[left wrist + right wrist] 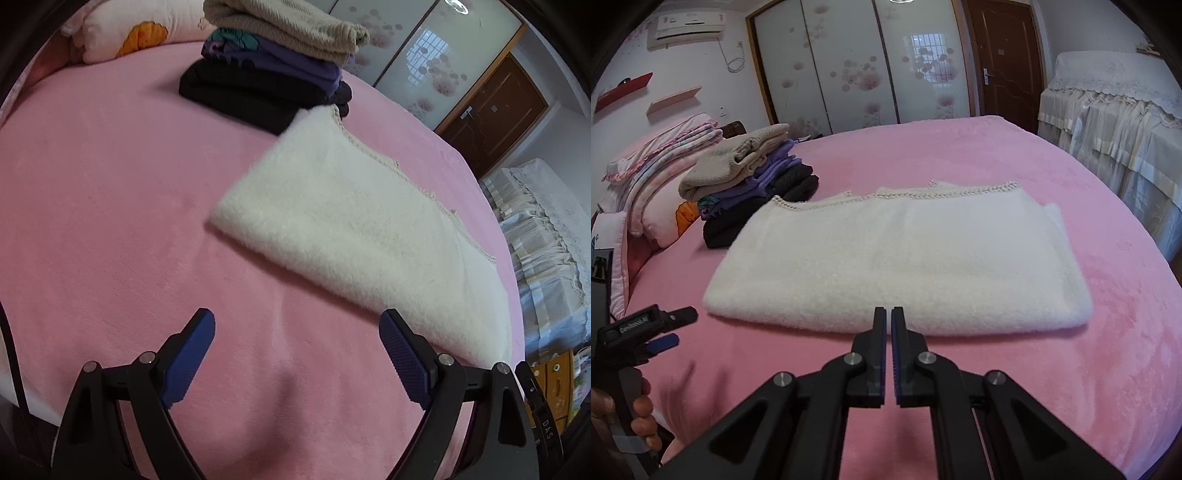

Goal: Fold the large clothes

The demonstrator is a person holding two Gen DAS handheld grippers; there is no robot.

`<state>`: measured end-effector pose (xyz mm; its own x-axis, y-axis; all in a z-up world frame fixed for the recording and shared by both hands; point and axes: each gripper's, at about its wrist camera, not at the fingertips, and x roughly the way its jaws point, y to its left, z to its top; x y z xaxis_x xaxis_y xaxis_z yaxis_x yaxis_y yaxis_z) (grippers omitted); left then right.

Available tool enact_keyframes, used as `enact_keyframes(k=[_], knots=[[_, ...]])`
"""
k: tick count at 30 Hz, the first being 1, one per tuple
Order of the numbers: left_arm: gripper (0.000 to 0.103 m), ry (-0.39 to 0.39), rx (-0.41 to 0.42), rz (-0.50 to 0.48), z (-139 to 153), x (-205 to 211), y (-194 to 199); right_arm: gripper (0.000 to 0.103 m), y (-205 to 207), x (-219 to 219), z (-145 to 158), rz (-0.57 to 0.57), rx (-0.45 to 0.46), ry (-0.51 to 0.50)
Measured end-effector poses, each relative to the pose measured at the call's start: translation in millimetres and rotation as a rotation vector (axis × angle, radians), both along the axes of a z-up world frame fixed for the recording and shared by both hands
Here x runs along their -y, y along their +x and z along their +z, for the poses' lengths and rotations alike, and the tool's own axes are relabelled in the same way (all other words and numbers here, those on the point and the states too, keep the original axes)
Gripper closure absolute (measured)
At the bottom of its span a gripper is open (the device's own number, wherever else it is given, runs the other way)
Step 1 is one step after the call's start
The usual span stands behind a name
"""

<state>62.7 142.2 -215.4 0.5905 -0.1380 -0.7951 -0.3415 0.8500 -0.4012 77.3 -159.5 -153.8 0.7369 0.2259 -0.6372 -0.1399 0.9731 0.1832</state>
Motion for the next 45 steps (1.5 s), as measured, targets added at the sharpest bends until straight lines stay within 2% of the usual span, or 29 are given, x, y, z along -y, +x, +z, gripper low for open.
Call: enact_keyframes(k=[8,12,15,26,37,39,41,45], knots=[[0.013,-0.187,0.012,-0.022,-41,-3,19,0.100,11,-10,-12,0.010,-0.019,-0.003],[0.013,-0.303,0.062,-0.008,-60,-8,29,0.100,21,-12,-17,0.001,-0.033,0.012],[0.013,-0.343,0.095,0.008,-70,-11,39,0.100,27,-13,-20,-0.004,-0.033,0.017],[0.013,-0.374,0.191,0.032,-77,-20,83,0.100,48,-19,-33,-0.014,-0.034,0.013],[0.009,-0.422,0.223,0.103,-80,-25,125,0.100,78,-17,-29,-0.030,0.003,0.005],[0.013,-0.418,0.210,0.118,-77,-24,128,0.100,86,-18,-29,-0.023,0.001,0.008],[0.025,-0.398,0.214,0.120,-69,-24,127,0.100,94,-22,-29,-0.016,0.005,0.009],[0.032,-0.347,0.200,0.108,-64,-22,132,0.100,119,-34,-27,0.014,0.001,0.002]])
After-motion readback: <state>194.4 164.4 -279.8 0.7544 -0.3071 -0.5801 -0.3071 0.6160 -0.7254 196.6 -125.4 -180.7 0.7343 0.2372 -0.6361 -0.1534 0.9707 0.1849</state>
